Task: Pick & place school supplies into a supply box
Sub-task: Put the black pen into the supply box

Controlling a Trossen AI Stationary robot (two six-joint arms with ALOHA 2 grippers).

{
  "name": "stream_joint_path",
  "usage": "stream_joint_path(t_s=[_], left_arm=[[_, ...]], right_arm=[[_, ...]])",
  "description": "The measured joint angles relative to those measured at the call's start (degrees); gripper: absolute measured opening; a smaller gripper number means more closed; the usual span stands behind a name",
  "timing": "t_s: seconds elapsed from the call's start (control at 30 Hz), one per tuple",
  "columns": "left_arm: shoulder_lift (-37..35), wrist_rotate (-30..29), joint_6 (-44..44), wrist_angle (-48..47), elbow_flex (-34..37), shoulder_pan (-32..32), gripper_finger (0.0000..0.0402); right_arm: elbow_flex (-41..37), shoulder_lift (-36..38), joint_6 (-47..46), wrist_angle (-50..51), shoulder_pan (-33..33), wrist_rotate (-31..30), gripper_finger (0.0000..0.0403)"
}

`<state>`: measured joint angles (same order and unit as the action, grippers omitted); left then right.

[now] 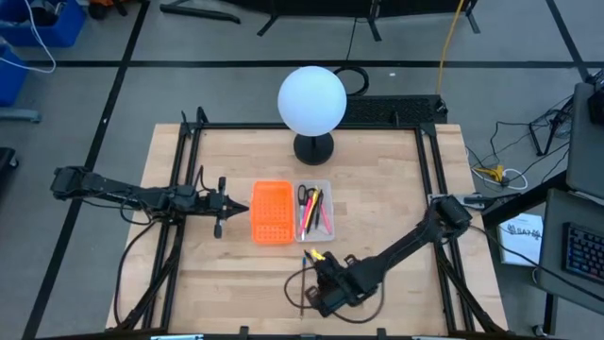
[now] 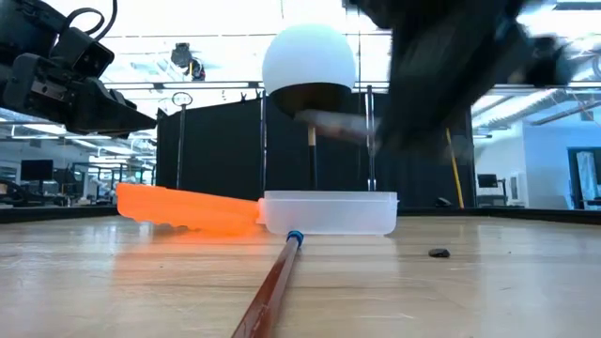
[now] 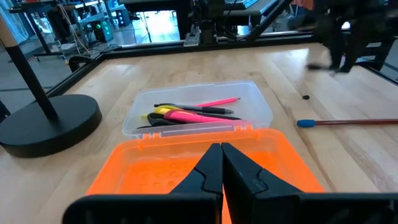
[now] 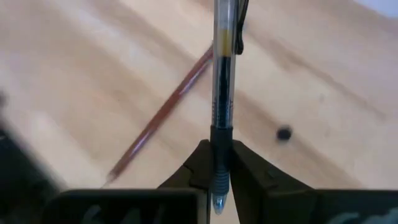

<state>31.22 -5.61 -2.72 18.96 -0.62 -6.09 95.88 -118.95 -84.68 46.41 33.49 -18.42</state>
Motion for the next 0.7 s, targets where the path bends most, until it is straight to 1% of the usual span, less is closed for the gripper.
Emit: stream_joint_path(t_s=[0.07,0.13,0.23,0.3,0.4,0.57,0.7], left_arm=[[0.00,0.04,0.03,0.06,0.00,-0.02,0.0008],[0.00,0.06,0.10,0.04,0.00,-0.02,0.0008],[-0.02,0.07,0.14,0.04,0.00,-0.02,0.0008],[-0.02,0.07,0.07,0.07,0.00,-0.02,0.0008],[-0.02,0.07,0.07,0.20,0.00,-0.02,0.0008],[-0.02,0.08,0.01,0.66,0.00,-0.02,0.0008],[0.01,0.09,-0.66,0.60,0.00,-0.02,0.0008]], right_arm=[[0.02,1.52,0.35,-0.74,0.25,-1.94,0.0026],[-0.03,3.10,1.47,-1.90,-0.06,-5.54,0.0026],[0.03,6.58,3.09,-2.00,-2.30,-10.51,0.0026],[0.13,8.32,4.37,-1.98,-4.99,-11.17,0.0026],[0.13,9.33,7.09,-2.10,-10.69,-7.31,0.0026],[0.06,9.00,12.03,-1.05,-19.75,0.37,0.0026],[-3.24,8.33,14.20,-3.09,-24.62,5.43,0.0026]])
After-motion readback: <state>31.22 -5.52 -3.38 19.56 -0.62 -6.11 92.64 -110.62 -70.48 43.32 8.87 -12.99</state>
